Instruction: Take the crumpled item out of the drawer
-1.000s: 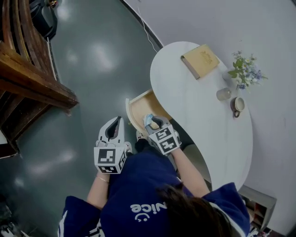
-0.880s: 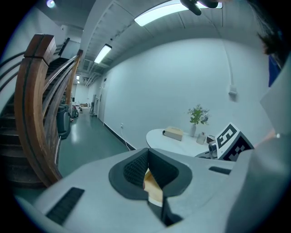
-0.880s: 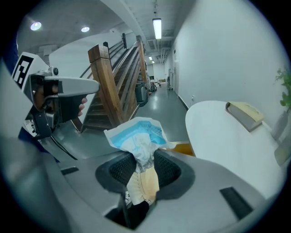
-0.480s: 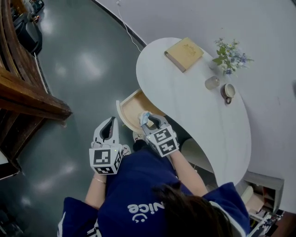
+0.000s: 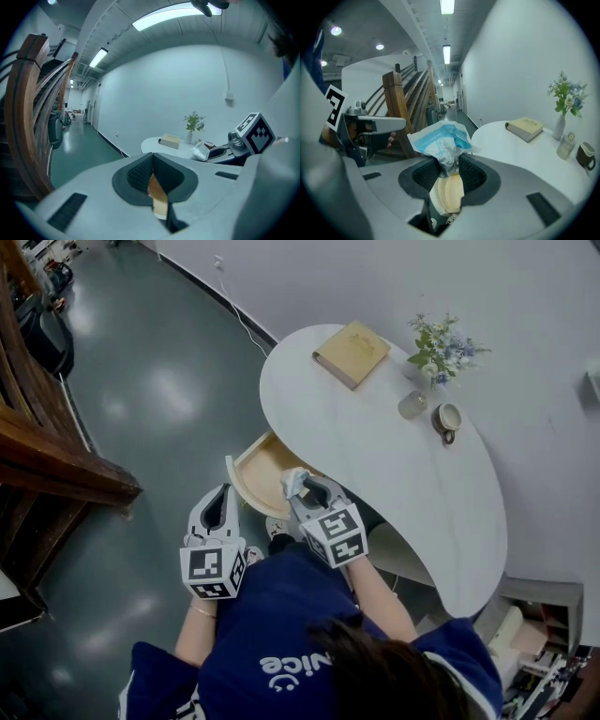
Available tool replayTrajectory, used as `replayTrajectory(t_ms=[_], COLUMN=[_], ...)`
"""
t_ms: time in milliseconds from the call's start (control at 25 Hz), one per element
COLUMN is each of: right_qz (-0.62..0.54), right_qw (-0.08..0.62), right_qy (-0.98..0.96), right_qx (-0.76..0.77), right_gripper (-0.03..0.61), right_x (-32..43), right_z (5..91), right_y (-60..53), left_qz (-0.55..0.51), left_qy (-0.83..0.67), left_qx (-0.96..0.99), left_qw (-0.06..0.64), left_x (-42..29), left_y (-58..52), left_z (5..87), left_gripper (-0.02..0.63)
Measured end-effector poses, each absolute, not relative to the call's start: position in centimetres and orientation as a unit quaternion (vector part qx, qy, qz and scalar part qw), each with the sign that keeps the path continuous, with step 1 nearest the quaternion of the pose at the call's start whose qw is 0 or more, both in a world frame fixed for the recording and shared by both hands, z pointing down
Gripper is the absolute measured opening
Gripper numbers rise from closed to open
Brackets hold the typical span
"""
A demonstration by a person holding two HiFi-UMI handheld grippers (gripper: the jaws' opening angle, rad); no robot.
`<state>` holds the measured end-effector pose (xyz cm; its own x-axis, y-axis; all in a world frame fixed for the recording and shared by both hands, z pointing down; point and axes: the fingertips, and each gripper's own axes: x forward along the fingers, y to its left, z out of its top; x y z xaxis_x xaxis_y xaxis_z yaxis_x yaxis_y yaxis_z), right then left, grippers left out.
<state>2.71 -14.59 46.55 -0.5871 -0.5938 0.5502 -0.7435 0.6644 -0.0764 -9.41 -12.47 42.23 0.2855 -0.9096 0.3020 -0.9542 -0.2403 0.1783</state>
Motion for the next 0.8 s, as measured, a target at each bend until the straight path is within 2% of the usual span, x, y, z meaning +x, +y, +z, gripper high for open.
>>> replayTrajectory(t_ms=[800], right_qz=[0.084], right_qw=[0.117], right_qy=[-0.879], right_qx=[0.455], right_gripper=[0.130], right_x=[4.1], right_z=[36.4], right_y=[-15.0], left_qz=[0.028], left_qy=[-0.598], left_qx=[0.796], left_qw=[0.096], left_x=[-10.1], left_y=[-12.4], left_z=[36.1], left_gripper=[0.005])
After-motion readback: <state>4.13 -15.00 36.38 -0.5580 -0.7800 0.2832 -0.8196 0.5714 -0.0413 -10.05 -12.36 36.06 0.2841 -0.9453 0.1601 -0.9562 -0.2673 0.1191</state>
